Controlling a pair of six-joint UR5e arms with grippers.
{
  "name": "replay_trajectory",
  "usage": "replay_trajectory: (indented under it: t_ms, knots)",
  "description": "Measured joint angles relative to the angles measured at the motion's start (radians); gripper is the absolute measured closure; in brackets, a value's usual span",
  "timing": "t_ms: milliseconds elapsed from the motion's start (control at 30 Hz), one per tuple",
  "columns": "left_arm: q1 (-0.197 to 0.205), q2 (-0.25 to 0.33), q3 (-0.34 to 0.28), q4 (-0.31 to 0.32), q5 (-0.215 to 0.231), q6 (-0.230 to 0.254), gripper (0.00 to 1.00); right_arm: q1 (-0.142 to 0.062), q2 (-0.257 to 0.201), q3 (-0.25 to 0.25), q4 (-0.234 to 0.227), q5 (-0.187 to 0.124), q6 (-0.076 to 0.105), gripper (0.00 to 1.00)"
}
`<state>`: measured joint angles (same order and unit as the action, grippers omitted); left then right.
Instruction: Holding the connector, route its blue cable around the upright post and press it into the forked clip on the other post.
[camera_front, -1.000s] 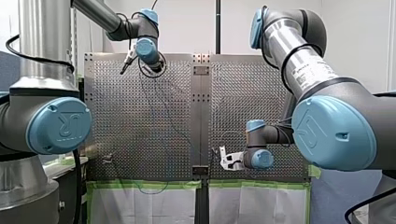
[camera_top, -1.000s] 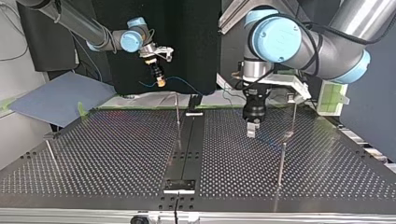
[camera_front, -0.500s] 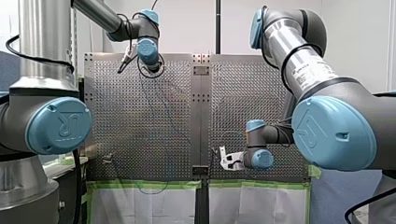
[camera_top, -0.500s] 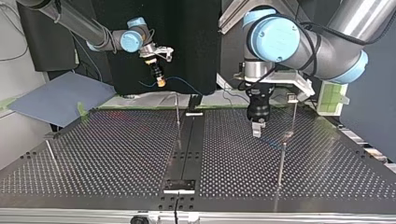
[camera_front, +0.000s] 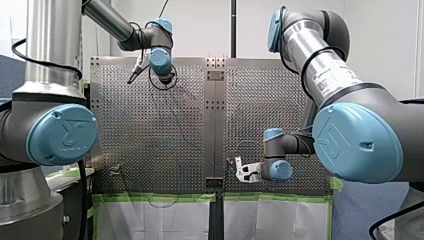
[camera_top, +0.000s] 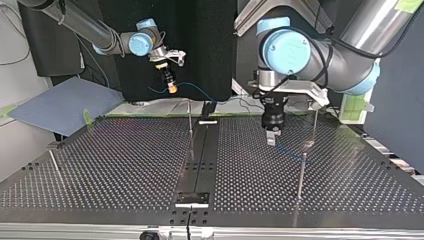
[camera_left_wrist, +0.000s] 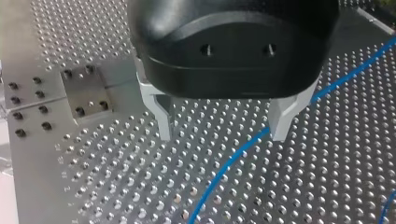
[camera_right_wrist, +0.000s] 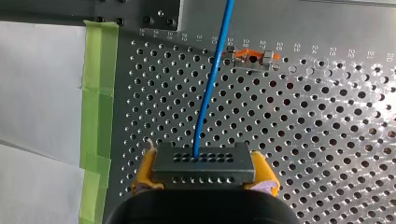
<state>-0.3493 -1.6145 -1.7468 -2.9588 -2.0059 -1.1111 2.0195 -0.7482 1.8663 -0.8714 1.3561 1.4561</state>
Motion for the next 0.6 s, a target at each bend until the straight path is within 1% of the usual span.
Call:
replay_trajectory:
  t_ms: [300, 467, 600]
  knots:
    - [0.018, -0.001, 0.002, 0.002, -0.005, 0.002, 0.0, 0.0, 0.0, 0.0, 0.0, 0.0, 0.0, 1.0]
    - [0.026, -0.002, 0.004, 0.002, 0.013, 0.002, 0.0, 0.0, 0.0, 0.0, 0.0, 0.0, 0.0, 1.0]
    - [0.029, -0.002, 0.009, 0.002, 0.038, 0.002, 0.0, 0.0, 0.0, 0.0, 0.0, 0.0, 0.0, 1.0]
